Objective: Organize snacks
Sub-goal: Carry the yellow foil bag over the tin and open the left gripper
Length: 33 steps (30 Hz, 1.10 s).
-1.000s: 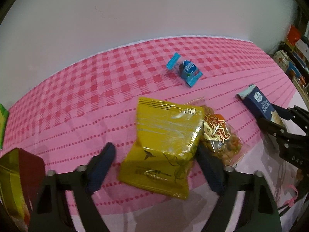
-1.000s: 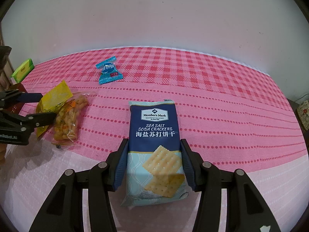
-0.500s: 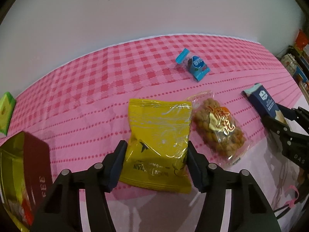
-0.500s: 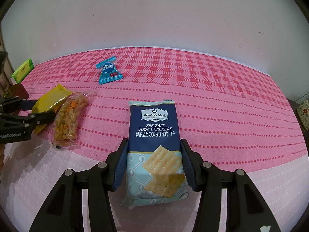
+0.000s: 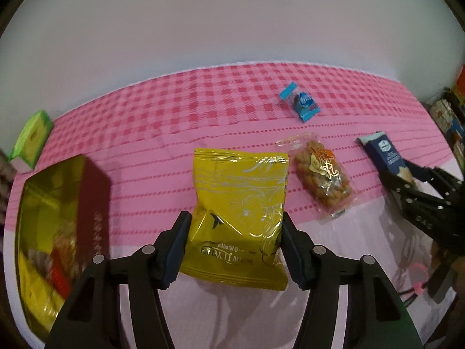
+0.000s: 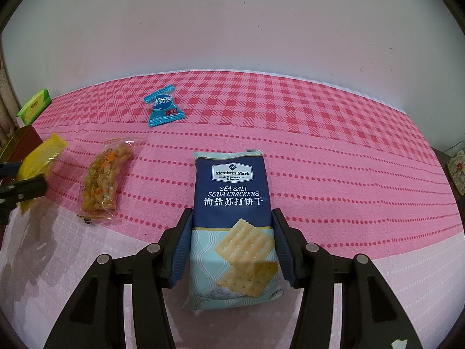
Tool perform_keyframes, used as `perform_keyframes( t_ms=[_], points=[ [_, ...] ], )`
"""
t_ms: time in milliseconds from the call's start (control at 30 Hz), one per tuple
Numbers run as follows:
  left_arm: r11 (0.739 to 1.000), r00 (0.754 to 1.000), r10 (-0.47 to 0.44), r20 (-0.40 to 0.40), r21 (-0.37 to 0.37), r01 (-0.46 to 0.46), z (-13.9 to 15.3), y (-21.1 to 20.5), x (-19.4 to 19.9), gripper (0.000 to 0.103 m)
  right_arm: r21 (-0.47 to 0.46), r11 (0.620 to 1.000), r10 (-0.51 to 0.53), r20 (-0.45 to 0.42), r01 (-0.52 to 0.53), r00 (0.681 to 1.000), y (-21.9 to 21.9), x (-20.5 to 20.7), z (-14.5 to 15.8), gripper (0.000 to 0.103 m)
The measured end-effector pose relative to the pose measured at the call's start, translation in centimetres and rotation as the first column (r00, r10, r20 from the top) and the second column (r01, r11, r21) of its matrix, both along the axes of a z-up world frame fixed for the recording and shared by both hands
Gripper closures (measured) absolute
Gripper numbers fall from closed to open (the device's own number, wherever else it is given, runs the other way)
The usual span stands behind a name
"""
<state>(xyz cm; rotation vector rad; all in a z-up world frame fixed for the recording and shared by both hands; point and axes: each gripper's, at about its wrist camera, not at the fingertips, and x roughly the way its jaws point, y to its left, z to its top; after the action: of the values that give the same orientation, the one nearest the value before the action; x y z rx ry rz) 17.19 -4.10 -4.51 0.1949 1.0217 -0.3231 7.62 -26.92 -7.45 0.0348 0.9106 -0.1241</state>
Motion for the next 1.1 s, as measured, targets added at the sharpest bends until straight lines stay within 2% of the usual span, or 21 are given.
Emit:
perform_keyframes(
  t_ms=[300,533,667,933,1100],
  points=[
    [0.995,0.994,0.093,0.059,-0.043,-0.090,5.2,3.4,-3.5,0.043,0.000,1.000,0.000,0.000,0.000,1.000,0.0,0.0,0.0,0.054],
    [0.989,0.985,0.146,0.094,-0.016,-0.145,7.6,7.2,-4.8,0.043,0.000,1.000,0.000,0.000,0.000,1.000,0.0,0.0,0.0,0.054],
    [0.980,0.974,0.196,0.112,0.022,-0.200,8.0,10.5,-4.8,0.043,0.000,1.000,0.000,0.000,0.000,1.000,0.0,0.0,0.0,0.054],
    [0.936,0.936,0.341,0.090,0.064,-0.347,6.5,18.1,-3.5,0.043,-0.001,1.000,0.000,0.000,0.000,1.000,-0.1,0.0,0.0,0.054],
    [0.914,0.915,0.401,0.043,0.043,-0.403,4.7,21.4,-2.2,0.043,-0.001,1.000,0.000,0.000,0.000,1.000,0.0,0.0,0.0,0.054]
  ],
)
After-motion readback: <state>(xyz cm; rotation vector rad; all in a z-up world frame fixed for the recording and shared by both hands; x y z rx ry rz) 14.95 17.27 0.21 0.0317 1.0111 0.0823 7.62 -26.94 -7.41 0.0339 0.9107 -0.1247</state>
